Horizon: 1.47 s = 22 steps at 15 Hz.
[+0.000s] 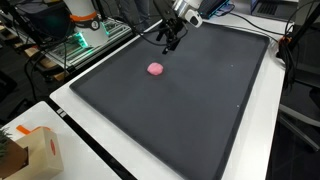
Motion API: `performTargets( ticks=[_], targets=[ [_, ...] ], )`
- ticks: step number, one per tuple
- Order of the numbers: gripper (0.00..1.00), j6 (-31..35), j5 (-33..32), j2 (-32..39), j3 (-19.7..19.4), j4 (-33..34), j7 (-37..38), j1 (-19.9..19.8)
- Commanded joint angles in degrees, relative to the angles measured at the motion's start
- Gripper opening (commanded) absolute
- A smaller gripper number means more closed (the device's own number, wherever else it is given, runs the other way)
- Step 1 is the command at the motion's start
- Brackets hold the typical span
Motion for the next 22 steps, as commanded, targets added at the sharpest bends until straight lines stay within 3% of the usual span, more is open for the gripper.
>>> performTargets(
  ticks=[1,13,22],
  targets=[
    [1.0,1.5,-1.0,-0.6,0.7,-2.5,-2.2,-0.2],
    [1.0,5.7,-2.0,0.6,0.2,-1.8,-2.7,-0.3],
    [1.0,5.6,1.7,2.8,-2.7,5.4,6.1,-2.7]
  ],
)
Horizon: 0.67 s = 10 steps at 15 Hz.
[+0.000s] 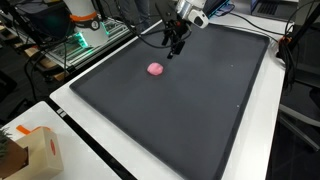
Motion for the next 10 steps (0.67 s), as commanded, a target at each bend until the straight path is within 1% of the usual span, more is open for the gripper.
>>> performTargets(
  ticks=[1,6,10],
  targets=[
    [1.0,0.6,2.8,2.6,-1.3,3.8,5.4,-1.3],
    [1.0,-0.3,8.0,5.8,-3.6,8.7,13.2,-3.3],
    [1.0,-0.5,11.5,7.4,-6.0,11.1,18.9,-5.3]
  ],
)
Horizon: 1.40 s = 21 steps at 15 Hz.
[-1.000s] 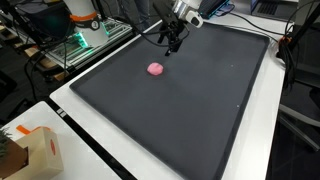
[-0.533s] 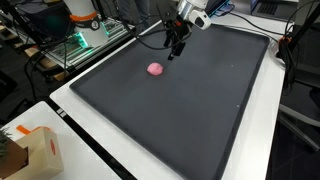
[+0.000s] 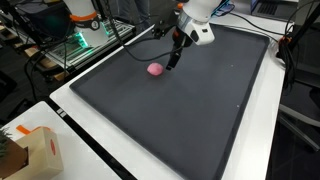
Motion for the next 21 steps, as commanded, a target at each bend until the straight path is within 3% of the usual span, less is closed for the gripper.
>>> performTargets(
  ticks=[1,11,21],
  targets=[
    [1.0,-0.7,3.5,2.1,-2.0,2.7,5.5,-1.8],
    [1.0,-2.0,11.6,-0.2,-8.0,0.3,18.2,-7.8],
    [1.0,-4.4,24.2,-3.7,-12.0,-6.4,29.2,-12.1]
  ],
)
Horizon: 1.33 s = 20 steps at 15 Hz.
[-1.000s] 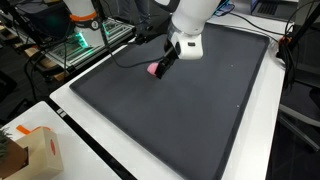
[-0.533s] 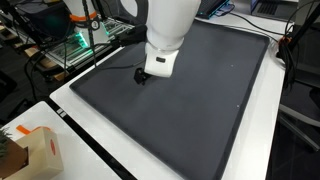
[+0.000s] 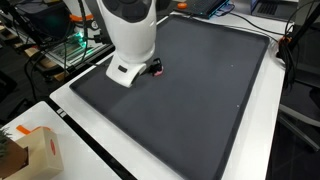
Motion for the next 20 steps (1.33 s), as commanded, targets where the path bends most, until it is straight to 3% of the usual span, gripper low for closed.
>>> performTargets(
  ticks=[1,13,20],
  targets=[
    [1.0,-0.2,5.6,-3.1,-1.1,-4.8,4.5,-1.3],
    [1.0,5.5,26.7,-6.3,-3.7,-13.9,17.1,-2.9],
    [1.0,10.2,32.1,-8.1,-4.5,-19.3,15.9,-2.5]
  ],
)
